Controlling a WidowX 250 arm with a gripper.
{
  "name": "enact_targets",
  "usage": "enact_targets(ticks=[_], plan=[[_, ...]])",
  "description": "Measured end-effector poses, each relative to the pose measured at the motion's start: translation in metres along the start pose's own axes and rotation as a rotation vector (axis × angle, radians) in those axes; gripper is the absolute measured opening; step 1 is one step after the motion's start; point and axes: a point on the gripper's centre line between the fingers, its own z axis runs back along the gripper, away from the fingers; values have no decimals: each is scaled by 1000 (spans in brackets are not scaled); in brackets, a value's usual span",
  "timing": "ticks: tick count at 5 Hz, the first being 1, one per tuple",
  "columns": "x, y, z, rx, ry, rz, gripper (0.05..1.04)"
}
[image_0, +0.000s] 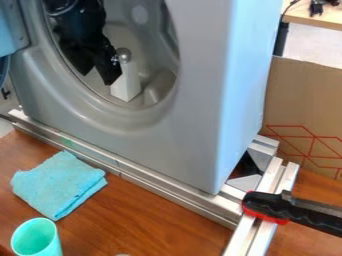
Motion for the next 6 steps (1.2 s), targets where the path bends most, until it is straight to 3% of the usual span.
enact_targets(ticks=[4,6], plan=[[21,4,-14,143,43,4,1000],[28,5,-26,108,64,5,1000]])
